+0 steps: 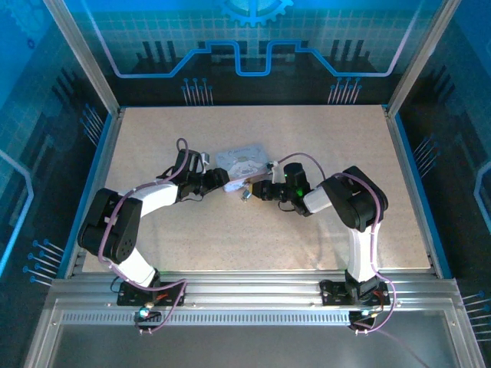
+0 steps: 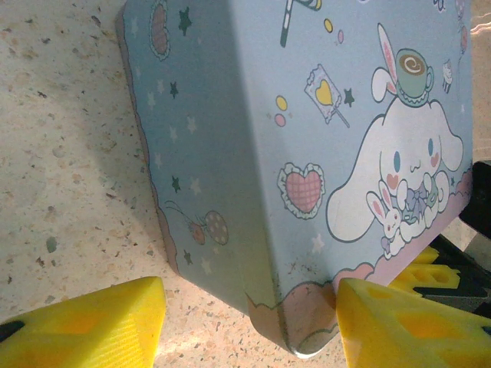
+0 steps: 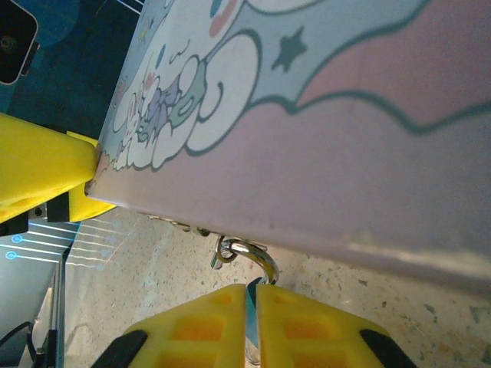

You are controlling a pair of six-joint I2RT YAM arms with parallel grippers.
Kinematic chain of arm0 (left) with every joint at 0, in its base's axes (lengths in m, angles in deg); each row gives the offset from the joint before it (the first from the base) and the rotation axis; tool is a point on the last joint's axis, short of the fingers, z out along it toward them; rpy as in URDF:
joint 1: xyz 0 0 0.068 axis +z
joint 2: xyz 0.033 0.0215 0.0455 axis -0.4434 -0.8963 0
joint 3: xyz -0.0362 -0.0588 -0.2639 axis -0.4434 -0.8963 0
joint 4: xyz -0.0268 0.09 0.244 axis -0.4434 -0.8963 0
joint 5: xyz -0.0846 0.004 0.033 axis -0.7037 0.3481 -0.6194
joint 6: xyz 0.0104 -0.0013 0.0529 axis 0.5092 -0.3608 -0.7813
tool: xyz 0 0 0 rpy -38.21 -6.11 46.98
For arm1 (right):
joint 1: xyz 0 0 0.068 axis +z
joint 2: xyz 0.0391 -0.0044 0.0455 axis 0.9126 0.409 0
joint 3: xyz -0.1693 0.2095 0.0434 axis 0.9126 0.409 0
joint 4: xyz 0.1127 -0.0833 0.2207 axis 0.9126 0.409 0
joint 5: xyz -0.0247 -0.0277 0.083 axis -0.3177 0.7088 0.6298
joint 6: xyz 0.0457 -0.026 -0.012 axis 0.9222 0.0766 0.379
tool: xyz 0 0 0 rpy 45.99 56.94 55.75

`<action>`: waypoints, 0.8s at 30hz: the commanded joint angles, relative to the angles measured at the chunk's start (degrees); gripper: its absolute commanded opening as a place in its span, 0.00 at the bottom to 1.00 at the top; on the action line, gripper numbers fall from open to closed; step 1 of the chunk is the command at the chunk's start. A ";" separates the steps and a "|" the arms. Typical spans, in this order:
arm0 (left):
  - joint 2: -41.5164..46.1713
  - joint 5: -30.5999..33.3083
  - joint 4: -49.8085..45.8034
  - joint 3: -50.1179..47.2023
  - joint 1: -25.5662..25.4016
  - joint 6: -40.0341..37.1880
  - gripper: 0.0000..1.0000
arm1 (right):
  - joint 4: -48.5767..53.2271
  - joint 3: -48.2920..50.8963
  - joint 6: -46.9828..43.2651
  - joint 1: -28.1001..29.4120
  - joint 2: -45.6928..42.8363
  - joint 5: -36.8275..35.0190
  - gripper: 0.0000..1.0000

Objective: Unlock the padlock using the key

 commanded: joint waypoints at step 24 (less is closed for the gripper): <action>0.22 1.29 -2.90 -1.46 -0.66 0.16 0.61 | -1.21 -3.34 2.58 -0.33 4.04 2.42 0.28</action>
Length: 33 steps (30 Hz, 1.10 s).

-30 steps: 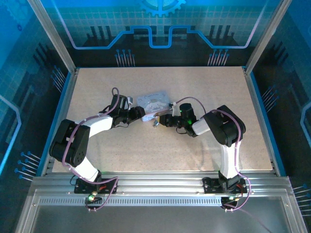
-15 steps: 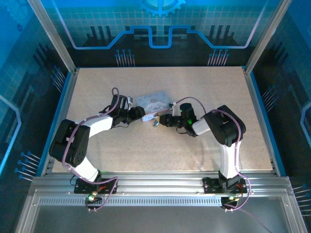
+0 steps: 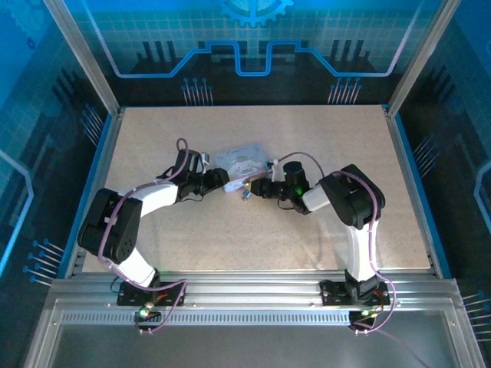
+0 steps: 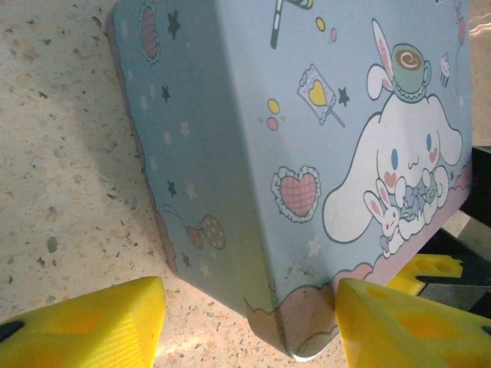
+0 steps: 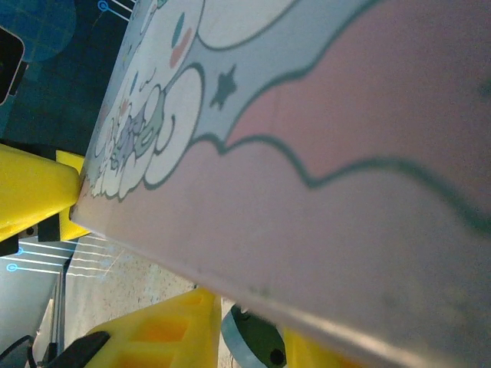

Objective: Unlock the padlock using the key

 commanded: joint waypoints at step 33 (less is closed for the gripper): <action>0.82 1.94 -2.94 -2.10 -0.66 0.25 0.61 | -7.64 1.15 6.61 0.13 2.59 -0.14 0.00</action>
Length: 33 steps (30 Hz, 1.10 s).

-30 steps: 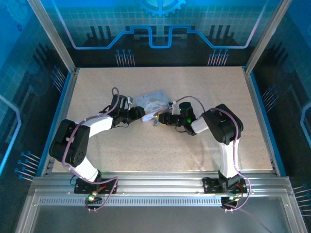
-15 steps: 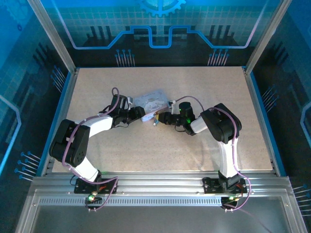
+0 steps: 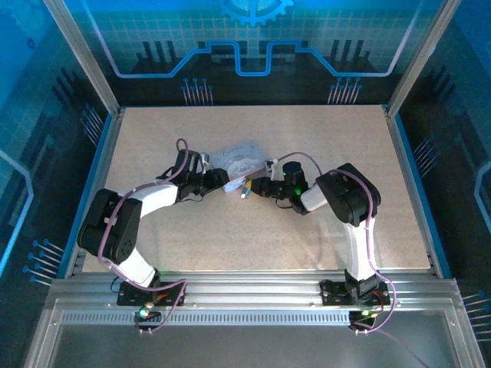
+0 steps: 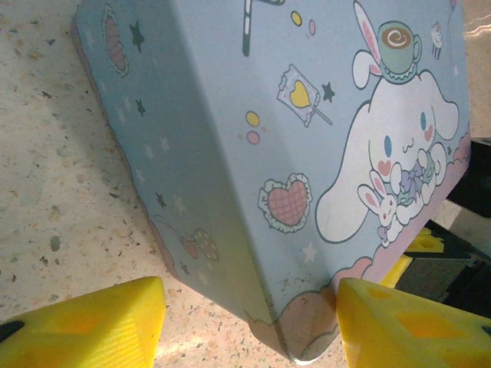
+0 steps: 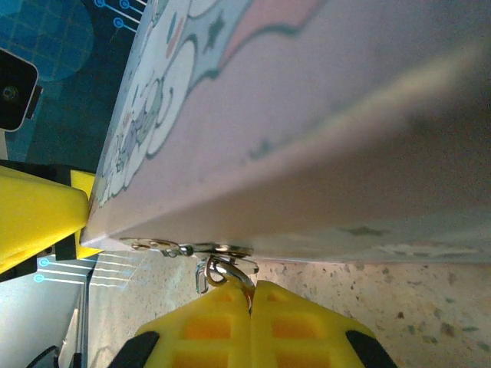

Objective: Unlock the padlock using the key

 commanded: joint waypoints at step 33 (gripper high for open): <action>2.37 2.05 -1.14 -3.93 -3.52 2.46 0.62 | -14.45 7.42 21.74 -1.10 -1.15 -8.89 0.00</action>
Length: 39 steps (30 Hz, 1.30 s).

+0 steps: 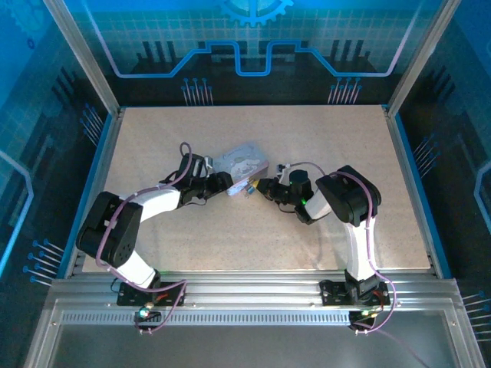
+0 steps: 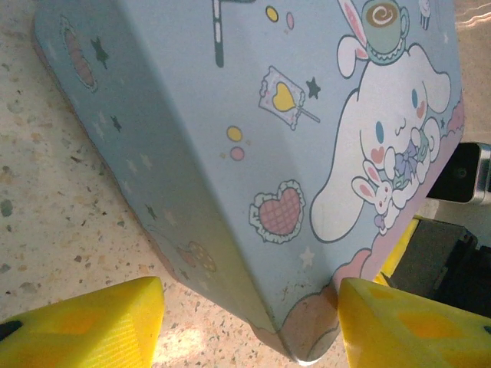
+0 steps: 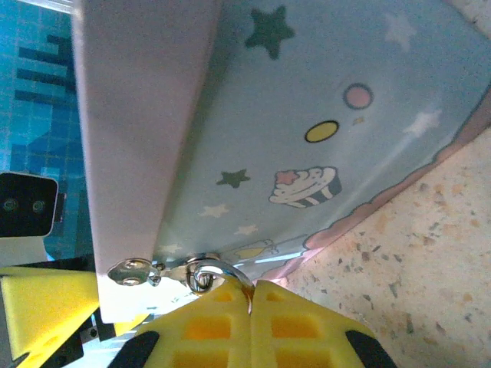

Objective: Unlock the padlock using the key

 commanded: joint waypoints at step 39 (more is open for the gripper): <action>22.81 7.78 -6.04 -6.72 1.27 -4.68 0.80 | 17.77 4.80 -10.92 -2.56 -19.04 -4.24 0.00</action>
